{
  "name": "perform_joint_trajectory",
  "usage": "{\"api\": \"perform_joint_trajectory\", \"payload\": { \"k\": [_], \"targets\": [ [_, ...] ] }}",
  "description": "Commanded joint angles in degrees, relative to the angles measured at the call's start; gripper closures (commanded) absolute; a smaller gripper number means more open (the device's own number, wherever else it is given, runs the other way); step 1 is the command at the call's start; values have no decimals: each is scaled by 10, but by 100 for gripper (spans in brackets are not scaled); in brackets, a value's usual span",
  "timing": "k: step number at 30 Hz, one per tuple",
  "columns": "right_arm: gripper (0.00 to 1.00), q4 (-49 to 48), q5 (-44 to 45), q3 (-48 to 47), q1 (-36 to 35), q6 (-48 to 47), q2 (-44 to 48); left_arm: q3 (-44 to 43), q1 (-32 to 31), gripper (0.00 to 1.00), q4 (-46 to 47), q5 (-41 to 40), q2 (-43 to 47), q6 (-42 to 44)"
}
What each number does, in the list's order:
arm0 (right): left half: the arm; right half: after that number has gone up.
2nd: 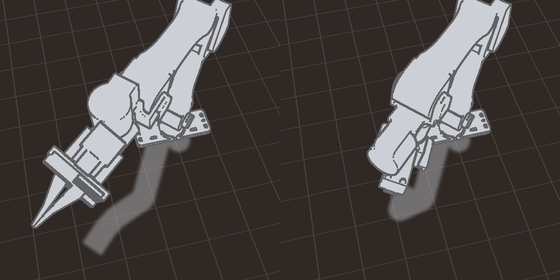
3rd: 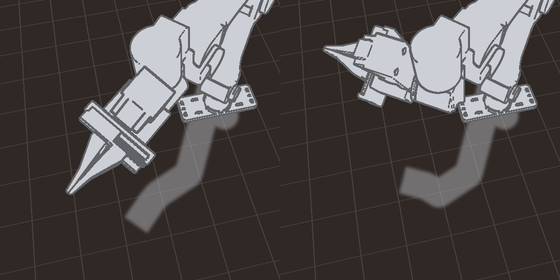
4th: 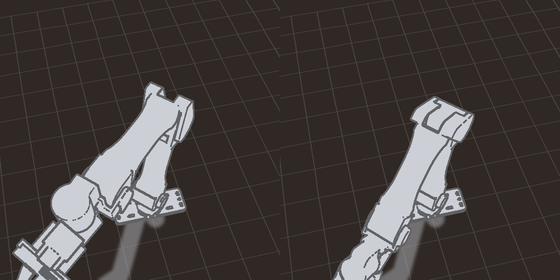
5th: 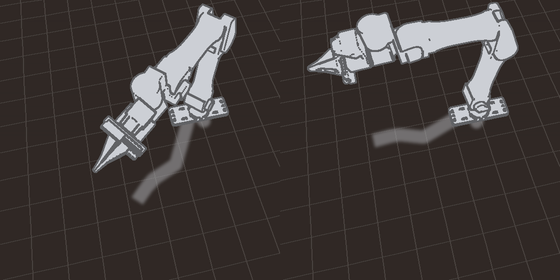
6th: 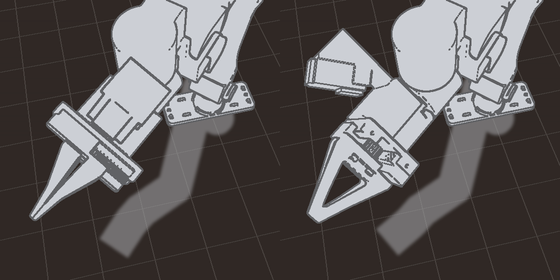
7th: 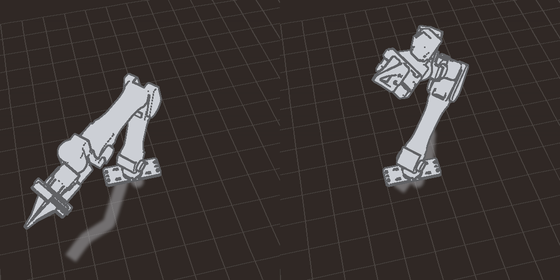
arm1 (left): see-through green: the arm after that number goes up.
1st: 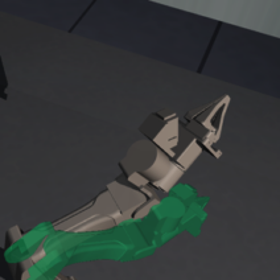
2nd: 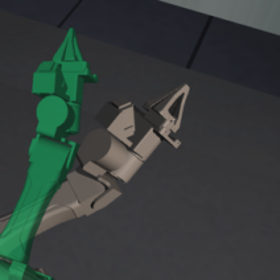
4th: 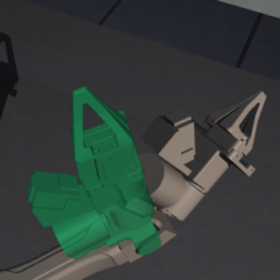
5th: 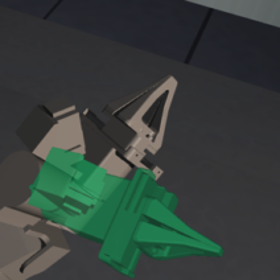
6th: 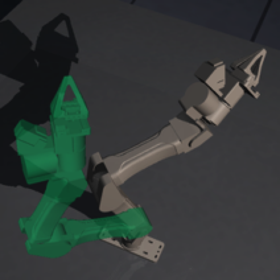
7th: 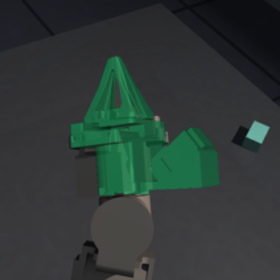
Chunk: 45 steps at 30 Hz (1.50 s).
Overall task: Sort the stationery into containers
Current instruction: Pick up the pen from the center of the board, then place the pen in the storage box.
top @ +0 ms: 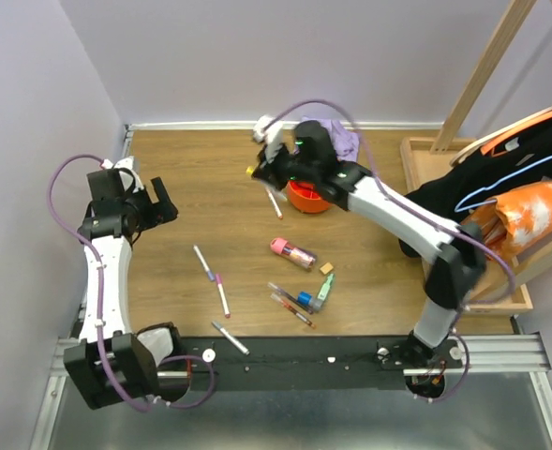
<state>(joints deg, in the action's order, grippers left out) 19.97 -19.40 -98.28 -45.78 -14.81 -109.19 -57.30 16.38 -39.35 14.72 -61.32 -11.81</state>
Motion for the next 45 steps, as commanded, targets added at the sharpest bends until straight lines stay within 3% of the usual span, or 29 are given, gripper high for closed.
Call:
{"api": "perform_joint_trajectory", "payload": {
  "k": [1, 5, 8, 14, 27, 45],
  "targets": [
    [99, -301, 132, 190, 28, 98, 147, -32, -91, 1, 66, 44, -35, 32],
    [99, -439, 218, 303, 36, 81, 211, -79, -158, 1, 74, 22, -87, 65],
    [99, -507, 255, 368, 47, 73, 236, -125, -162, 1, 70, 14, -137, 66],
    [99, -549, 306, 429, 95, 114, 241, -191, -162, 1, 74, -7, -204, 66],
    [99, -594, 314, 437, 182, 146, 181, -212, -191, 1, 68, -21, -252, 74],
    [99, -716, 290, 469, 207, 205, 88, -206, -202, 1, 41, -42, -261, 91]
  ]
}}
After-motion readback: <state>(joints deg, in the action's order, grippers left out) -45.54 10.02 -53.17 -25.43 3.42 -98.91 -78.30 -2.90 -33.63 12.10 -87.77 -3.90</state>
